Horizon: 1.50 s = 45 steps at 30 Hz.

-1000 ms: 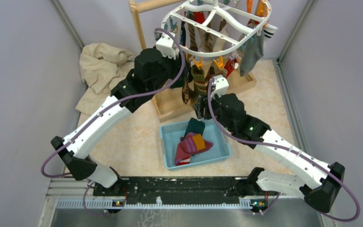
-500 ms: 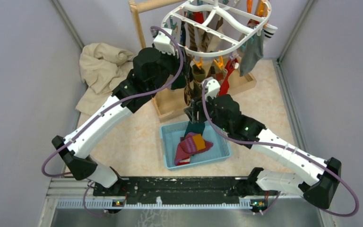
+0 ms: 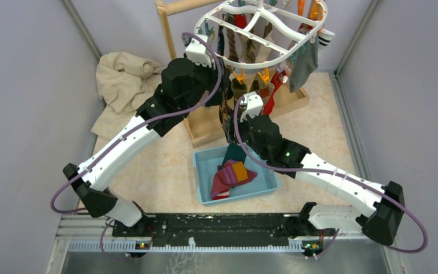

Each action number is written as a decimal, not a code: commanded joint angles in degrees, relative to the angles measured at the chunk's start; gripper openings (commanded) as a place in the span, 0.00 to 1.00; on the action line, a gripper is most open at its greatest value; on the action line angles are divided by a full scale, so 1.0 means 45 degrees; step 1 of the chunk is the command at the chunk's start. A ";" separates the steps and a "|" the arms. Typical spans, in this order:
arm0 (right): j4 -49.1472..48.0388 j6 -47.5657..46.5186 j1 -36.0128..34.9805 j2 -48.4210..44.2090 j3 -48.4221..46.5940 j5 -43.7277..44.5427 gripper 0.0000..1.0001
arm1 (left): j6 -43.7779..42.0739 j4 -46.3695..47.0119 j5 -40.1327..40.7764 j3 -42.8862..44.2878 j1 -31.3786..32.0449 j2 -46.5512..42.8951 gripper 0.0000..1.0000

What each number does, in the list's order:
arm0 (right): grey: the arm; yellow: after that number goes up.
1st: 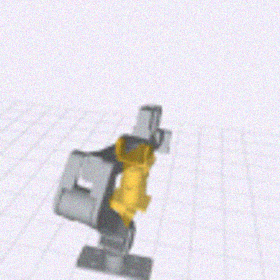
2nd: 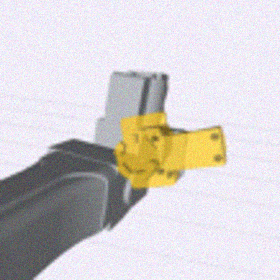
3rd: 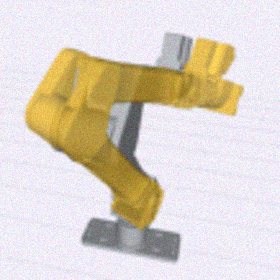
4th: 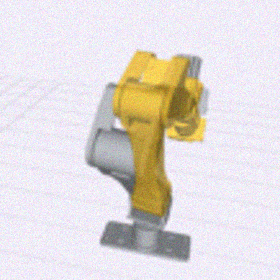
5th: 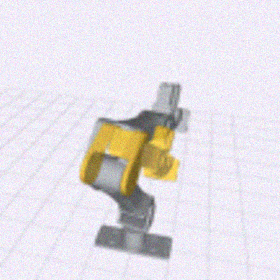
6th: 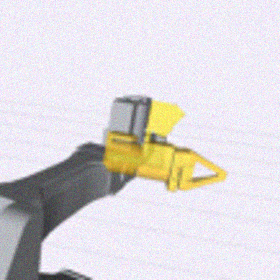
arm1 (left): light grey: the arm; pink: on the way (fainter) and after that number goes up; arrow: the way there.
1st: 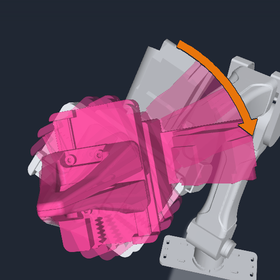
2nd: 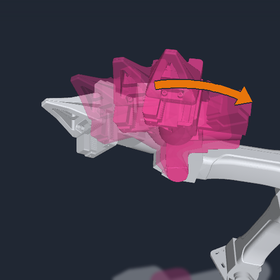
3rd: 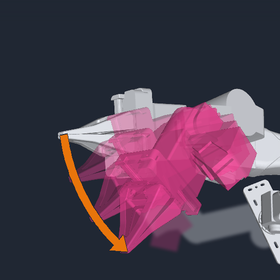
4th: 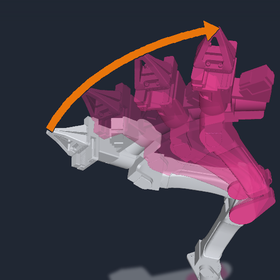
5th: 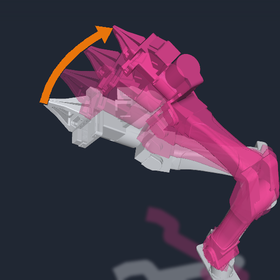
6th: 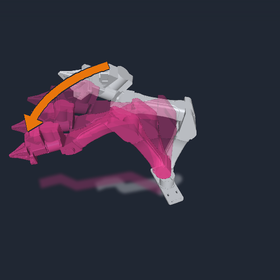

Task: Remove the socks clipped to the hanger
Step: Remove the sock from the hanger.

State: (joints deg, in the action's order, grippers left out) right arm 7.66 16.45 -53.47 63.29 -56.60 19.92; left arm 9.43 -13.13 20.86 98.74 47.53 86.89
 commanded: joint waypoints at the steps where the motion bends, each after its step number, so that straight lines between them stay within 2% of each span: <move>1: -0.1577 -0.0555 -0.0031 0.0581 -0.0058 0.1634 0.54 | 0.0040 0.0302 0.0205 -0.0145 0.0044 -0.0309 0.68; 17: -0.5202 -0.1293 0.1091 0.2494 0.0218 0.1850 0.54 | -0.0201 0.0499 0.0130 -0.0321 0.0014 -0.0607 0.69; 25: -0.5975 -0.1397 0.1664 0.3423 0.0032 0.1084 0.42 | -0.0209 0.0483 -0.0042 -0.0311 -0.0054 -0.0683 0.69; 27: -0.6193 -0.1390 0.1795 0.3385 0.0208 0.1169 0.46 | -0.0233 0.0434 -0.0070 -0.0255 -0.0054 -0.0679 0.69; 30: -0.6420 -0.1417 0.1988 0.3090 0.0576 0.1176 0.61 | -0.0277 0.0344 -0.0095 -0.0144 -0.0071 -0.0658 0.69; 32: -0.6785 -0.1475 0.2160 0.2807 0.0913 0.0785 0.62 | -0.0313 0.0264 -0.0125 -0.0011 -0.0073 -0.0593 0.69; 36: -0.7068 -0.1593 0.2476 0.2865 0.0902 -0.0299 0.61 | -0.0318 0.0236 -0.0234 0.0132 -0.0063 -0.0440 0.69; 41: -0.7192 -0.1712 0.2538 0.3215 0.0434 -0.1344 0.52 | -0.0337 0.0202 -0.0248 0.0279 -0.0069 -0.0322 0.69; 44: -0.7262 -0.1690 0.2528 0.3360 0.0277 -0.1630 0.45 | -0.0328 0.0207 -0.0245 0.0304 -0.0077 -0.0273 0.69; 45: -0.7234 -0.1653 0.2547 0.3430 0.0220 -0.1665 0.39 | -0.0337 0.0220 -0.0249 0.0304 -0.0087 -0.0279 0.69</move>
State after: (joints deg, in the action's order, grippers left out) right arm -21.34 9.41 -42.30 78.15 -51.88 15.84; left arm 8.69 -12.49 20.18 98.15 47.46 85.73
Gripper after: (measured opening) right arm 0.465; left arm 0.693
